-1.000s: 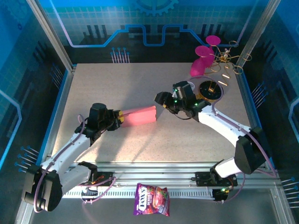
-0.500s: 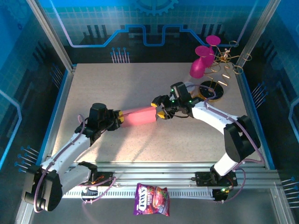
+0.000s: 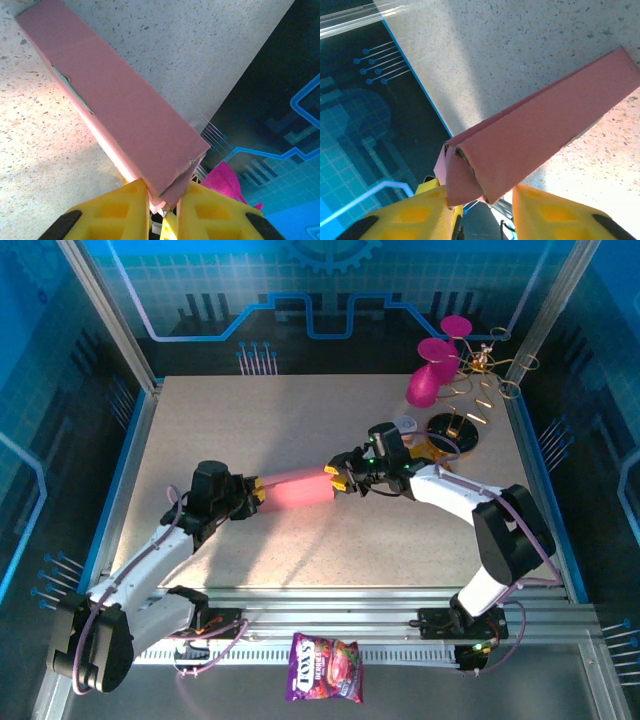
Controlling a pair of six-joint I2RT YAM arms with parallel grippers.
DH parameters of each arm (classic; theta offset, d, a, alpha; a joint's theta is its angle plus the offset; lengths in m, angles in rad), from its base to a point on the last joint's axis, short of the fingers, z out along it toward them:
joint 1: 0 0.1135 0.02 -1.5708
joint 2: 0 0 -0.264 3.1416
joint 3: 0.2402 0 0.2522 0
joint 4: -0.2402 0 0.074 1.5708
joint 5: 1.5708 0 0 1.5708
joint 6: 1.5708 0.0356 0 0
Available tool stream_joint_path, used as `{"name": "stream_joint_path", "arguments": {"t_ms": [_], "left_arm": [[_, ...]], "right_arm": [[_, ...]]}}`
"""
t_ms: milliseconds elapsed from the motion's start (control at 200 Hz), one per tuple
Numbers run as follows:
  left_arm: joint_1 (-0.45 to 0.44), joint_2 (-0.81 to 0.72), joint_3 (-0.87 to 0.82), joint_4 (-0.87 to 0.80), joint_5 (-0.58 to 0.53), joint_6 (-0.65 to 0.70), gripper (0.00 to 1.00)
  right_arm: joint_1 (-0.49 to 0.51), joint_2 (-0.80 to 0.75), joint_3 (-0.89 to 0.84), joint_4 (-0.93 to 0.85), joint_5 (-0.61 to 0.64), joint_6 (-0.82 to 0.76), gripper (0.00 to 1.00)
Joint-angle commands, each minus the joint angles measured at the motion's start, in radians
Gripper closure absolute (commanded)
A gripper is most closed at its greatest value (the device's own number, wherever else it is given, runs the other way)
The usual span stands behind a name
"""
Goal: Fold the paper box
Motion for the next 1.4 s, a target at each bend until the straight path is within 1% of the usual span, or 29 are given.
{"name": "stream_joint_path", "arguments": {"t_ms": [0,80,210,350,420,465,505,540,560,610,665,740,801,866,916,1031,1146,1201,1296,1321,1396], "left_arm": [[-0.01,0.025,-0.021,-0.087,-0.016,0.027,0.82],[-0.01,0.025,-0.023,-0.085,-0.012,0.027,0.82],[-0.009,0.02,-0.024,-0.089,-0.013,0.029,0.82],[-0.009,0.013,-0.032,-0.091,-0.016,0.029,0.82],[-0.009,0.011,-0.033,-0.093,-0.016,0.029,0.82],[-0.01,0.011,-0.034,-0.094,-0.016,0.029,0.82],[-0.01,0.01,-0.033,-0.092,-0.016,0.03,0.82],[-0.011,0.011,-0.033,-0.092,-0.015,0.031,0.82],[-0.009,0.011,-0.032,-0.092,-0.016,0.031,0.82],[-0.009,0.01,-0.032,-0.092,-0.015,0.032,0.82],[-0.01,0.011,-0.033,-0.091,-0.015,0.034,0.83],[-0.009,0.01,-0.034,-0.09,-0.016,0.036,0.85],[-0.01,0.009,-0.039,-0.086,-0.016,0.035,0.85],[-0.01,0.012,-0.039,-0.08,-0.015,0.035,0.86],[-0.009,0.012,-0.039,-0.078,-0.015,0.037,0.86],[-0.009,0.012,-0.039,-0.077,-0.016,0.038,0.86],[-0.009,0.009,-0.044,-0.076,-0.012,0.049,0.83],[-0.009,0.005,-0.048,-0.072,-0.011,0.062,0.83],[-0.009,0.011,-0.069,-0.03,-0.003,0.088,0.82],[-0.009,0.015,-0.078,-0.01,0.005,0.12,0.82],[-0.009,0.021,-0.105,0.04,0.022,0.152,0.8]], "right_arm": [[-0.024,0.02,-0.052,0.016,0.017,0.033,0.69],[-0.028,0.025,-0.074,0.047,0.023,0.043,0.71],[-0.033,0.021,-0.116,0.102,0.025,0.079,0.79],[-0.045,0.023,-0.183,0.168,0.021,0.116,0.95],[-0.05,0.025,-0.208,0.224,0.017,0.142,0.96],[-0.053,0.024,-0.212,0.225,0.014,0.147,0.97],[-0.057,0.019,-0.209,0.258,0.012,0.148,0.96],[-0.058,0.013,-0.204,0.267,0.012,0.146,0.91],[-0.058,0.009,-0.202,0.272,0.015,0.145,0.88],[-0.059,-0.016,-0.181,0.253,0.022,0.122,0.74],[-0.059,-0.045,-0.147,0.195,0.04,0.071,0.65],[-0.061,-0.077,-0.114,0.136,0.064,0.016,0.57],[-0.062,-0.082,-0.114,0.129,0.07,0.009,0.53],[-0.064,-0.066,-0.114,0.146,0.061,0.015,0.52],[-0.062,-0.047,-0.082,0.152,0.051,0.023,0.52],[-0.058,0.006,-0.069,0.182,0.022,0.043,0.57],[-0.039,0.026,-0.065,0.176,0.019,0.048,0.59],[-0.03,0.029,-0.068,0.168,0.018,0.046,0.62],[-0.03,0.028,-0.093,0.184,0.024,0.048,0.71],[-0.031,0.027,-0.099,0.184,0.026,0.045,0.71],[-0.04,0.017,-0.103,0.157,0.026,0.011,0.72]]}}
